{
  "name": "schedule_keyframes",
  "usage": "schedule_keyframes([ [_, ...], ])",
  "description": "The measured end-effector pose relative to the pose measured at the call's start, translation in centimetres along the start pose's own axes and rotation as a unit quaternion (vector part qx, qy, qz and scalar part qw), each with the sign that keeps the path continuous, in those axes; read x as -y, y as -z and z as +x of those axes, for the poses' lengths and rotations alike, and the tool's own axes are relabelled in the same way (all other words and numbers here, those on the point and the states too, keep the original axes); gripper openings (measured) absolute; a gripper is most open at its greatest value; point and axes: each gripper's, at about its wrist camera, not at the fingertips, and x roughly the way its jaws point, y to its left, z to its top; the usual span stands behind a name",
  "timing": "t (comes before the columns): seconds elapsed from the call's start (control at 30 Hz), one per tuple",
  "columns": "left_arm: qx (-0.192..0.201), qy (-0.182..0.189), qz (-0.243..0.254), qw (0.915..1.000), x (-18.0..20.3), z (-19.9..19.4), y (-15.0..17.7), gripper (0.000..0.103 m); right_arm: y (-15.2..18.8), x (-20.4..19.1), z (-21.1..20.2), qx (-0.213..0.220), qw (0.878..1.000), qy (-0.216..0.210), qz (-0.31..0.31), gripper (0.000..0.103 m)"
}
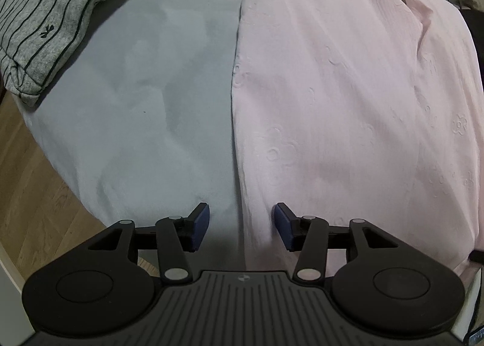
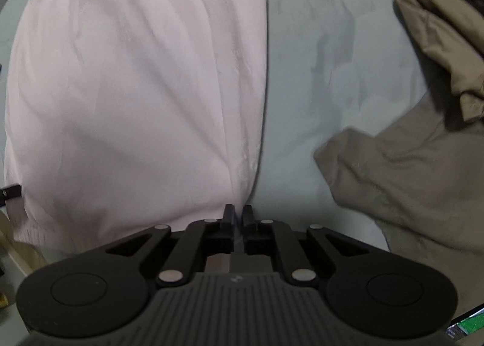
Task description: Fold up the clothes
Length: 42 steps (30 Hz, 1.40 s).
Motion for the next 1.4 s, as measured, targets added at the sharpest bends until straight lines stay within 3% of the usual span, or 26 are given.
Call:
schedule_keyframes([
  [0.03,-0.004,0.007,-0.001,1.0,0.0,0.0,-0.2,0.052,-0.1,0.0,-0.3,0.008,1.0,-0.001,0.001,0.047],
  [0.07,-0.009,0.014,-0.001,0.9999,0.0,0.0,-0.4,0.052,-0.1,0.1,-0.5,0.017,1.0,0.003,0.002,0.056],
  [0.3,-0.042,0.06,-0.014,0.9972,-0.3,0.4,-1.4,0.052,1.2,1.2,0.2,-0.007,1.0,-0.01,0.023,0.056],
  [0.43,-0.046,0.077,-0.019,0.9958,-0.5,0.5,-2.3,0.052,1.8,1.9,1.2,-0.022,0.998,-0.042,0.05,0.057],
  [0.5,-0.047,0.086,-0.018,0.995,-0.6,0.3,-2.9,0.005,2.0,2.1,1.5,-0.027,0.997,-0.052,0.052,0.05],
  [0.53,-0.047,0.089,-0.017,0.9948,-0.8,0.0,-3.3,0.0,2.0,2.1,1.4,-0.028,0.997,-0.051,0.044,0.016],
  [0.57,-0.043,0.09,-0.017,0.9948,-1.1,-0.6,-3.4,0.0,1.9,2.2,1.3,-0.032,0.997,-0.057,0.042,0.004],
  [0.7,-0.014,0.092,-0.023,0.9954,-2.7,-4.1,-2.9,0.0,1.6,2.6,-1.3,-0.025,0.988,-0.136,0.074,0.003],
  [0.8,0.007,0.093,-0.027,0.9953,-3.9,-6.7,-2.5,0.0,1.7,1.6,-4.1,-0.013,0.983,-0.175,0.057,0.003],
  [0.87,0.009,0.093,-0.027,0.9953,-4.3,-7.5,-1.5,0.0,2.5,1.6,-4.2,-0.024,0.987,-0.155,0.044,0.003],
  [0.97,-0.05,0.085,-0.016,0.9951,-5.4,-5.6,4.5,0.0,4.0,2.8,-1.6,-0.068,0.988,-0.125,0.066,0.003],
  [1.03,-0.071,0.068,0.01,0.9951,-4.5,-3.3,5.2,0.0,5.0,3.2,0.2,-0.093,0.988,-0.106,0.068,0.003],
  [1.13,-0.092,0.059,0.017,0.9939,-3.6,-1.0,4.7,0.0,5.2,3.1,1.3,-0.093,0.991,-0.083,0.04,0.003],
  [1.23,-0.118,0.046,0.035,0.9913,-2.7,-0.2,3.7,0.003,4.4,3.4,1.6,-0.103,0.991,-0.075,0.037,0.012],
  [1.33,-0.121,0.032,0.059,0.9903,-2.5,-1.1,3.0,0.016,3.3,4.1,0.9,-0.103,0.992,-0.06,0.031,0.046],
  [1.4,-0.12,0.024,0.065,0.9903,-3.0,-2.1,2.5,0.021,1.8,4.4,-0.2,-0.079,0.995,-0.053,0.028,0.047],
])
